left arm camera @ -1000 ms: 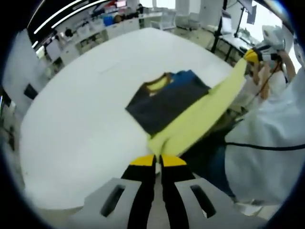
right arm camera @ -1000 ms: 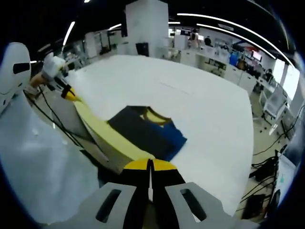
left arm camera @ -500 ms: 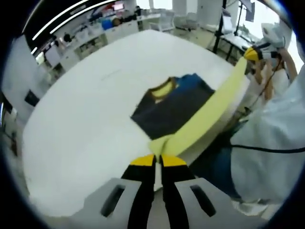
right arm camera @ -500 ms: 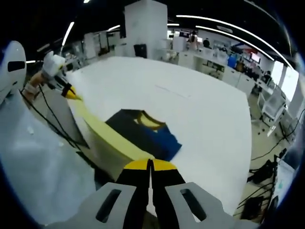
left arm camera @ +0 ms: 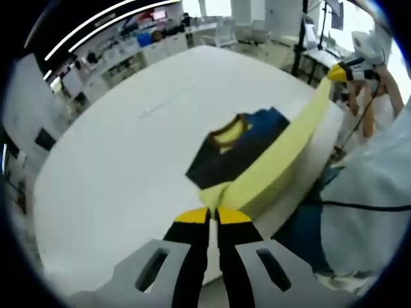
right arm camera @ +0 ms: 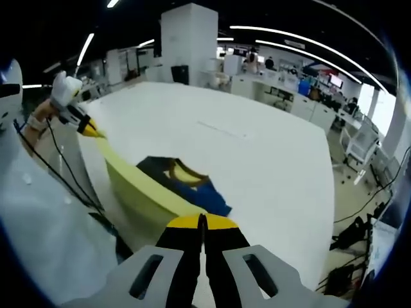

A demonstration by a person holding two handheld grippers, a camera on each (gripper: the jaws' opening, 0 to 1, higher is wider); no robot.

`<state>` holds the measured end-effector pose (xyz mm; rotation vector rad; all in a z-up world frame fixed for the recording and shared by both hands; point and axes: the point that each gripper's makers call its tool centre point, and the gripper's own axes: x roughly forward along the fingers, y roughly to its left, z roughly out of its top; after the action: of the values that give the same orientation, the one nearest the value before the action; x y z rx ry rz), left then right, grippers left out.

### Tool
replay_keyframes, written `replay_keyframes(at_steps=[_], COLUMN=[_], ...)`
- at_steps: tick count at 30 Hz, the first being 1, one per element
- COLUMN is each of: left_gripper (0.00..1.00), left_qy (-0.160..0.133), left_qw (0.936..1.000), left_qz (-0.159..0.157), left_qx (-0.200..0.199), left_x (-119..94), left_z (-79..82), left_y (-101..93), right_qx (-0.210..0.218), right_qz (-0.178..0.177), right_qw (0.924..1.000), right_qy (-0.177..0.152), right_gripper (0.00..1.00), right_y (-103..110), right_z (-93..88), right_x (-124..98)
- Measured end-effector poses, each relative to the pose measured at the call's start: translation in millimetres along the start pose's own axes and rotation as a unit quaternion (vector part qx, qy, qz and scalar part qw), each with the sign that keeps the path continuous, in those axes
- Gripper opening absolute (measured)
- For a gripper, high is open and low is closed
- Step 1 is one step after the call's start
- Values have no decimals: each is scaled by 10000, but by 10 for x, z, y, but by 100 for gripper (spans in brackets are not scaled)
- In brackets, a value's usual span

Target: Fold the garment on the visible template until the final outline fits inside the template.

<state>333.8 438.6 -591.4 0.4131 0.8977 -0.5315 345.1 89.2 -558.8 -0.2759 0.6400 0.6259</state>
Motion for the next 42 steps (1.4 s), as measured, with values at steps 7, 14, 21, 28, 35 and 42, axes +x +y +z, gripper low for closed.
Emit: replay_keyframes(at_steps=[7,14,21,28,35,42], left_gripper=[0,0,0,0,0,0], left_qy=[-24,-78,-77,-69,21,-13], left_qw=[9999,9994,9991,9992,9993,9995], left_qz=[137,307,385,374,321,294], left_qx=[94,124,177,144,171,131], left_x=[130,209,356,521,696,833], left_z=[81,153,181,192,189,223], left_y=[84,188,259,323,367,406], right_qx=[-29,-81,-58,-21,39,165], right_qz=[-59,-85,-91,-84,-81,-67], right_qw=[10000,9999,9999,10000,9999,9998], right_qy=[23,-31,-9,-18,56,112], right_gripper=[1,1,1,1,1,1], right_y=[-94,-150,-198,-245,-291,-374], right_z=[-15,9,-6,-21,-81,-152], right_x=[166,320,465,564,727,874])
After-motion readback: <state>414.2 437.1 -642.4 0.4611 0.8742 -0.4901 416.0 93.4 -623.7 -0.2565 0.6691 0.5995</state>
